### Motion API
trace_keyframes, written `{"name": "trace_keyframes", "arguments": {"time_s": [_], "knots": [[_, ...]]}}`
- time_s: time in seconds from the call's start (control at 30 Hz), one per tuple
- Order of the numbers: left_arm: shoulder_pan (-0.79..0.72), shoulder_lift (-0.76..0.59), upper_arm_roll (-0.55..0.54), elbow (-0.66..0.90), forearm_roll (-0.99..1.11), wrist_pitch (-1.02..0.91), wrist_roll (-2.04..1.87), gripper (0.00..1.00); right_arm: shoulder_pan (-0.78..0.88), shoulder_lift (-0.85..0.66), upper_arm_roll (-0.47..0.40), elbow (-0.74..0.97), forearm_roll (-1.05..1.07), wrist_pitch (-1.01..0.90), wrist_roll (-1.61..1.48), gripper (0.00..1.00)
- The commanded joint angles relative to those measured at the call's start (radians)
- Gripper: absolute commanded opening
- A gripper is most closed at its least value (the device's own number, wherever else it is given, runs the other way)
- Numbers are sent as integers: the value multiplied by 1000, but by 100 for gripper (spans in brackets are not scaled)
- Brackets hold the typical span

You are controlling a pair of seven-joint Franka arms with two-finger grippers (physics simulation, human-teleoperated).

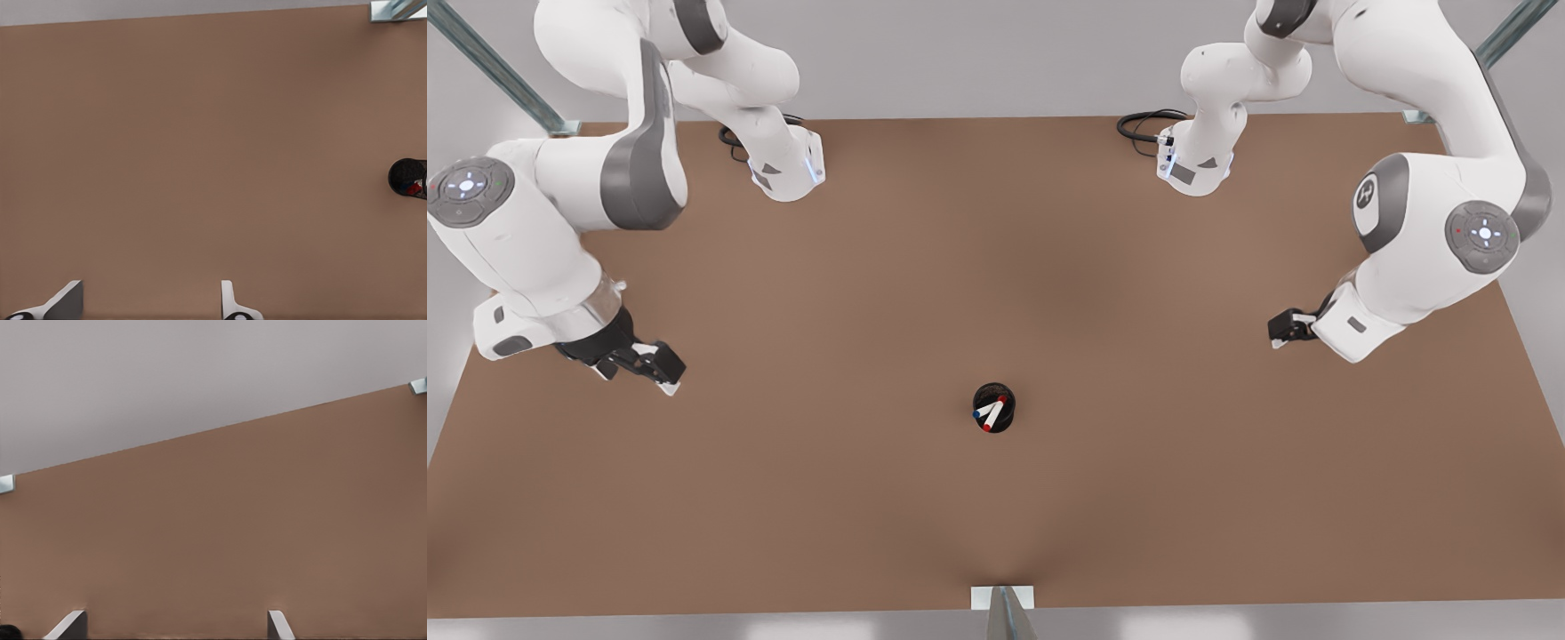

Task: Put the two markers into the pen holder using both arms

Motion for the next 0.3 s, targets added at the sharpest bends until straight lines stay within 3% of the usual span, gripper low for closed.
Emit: {"name": "trace_keyframes", "arguments": {"time_s": [0.0, 0.2, 0.23, 0.27], "knots": [[-1, 2, 0, 1, 0, 5, -15, 100, 4, 33, 0, 46, 54, -271, -284, 100], [-1, 14, 0, 1, 0, 3, -15, 100, 4, 7, -7, 39, 56, -254, -284, 100], [-1, 14, 0, 1, 0, 3, -15, 100, 4, -38, -7, -26, 56, -219, -284, 100], [-1, 14, 0, 1, 0, 3, -15, 100, 2, -170, -7, -245, 56, -98, -284, 100]]}}
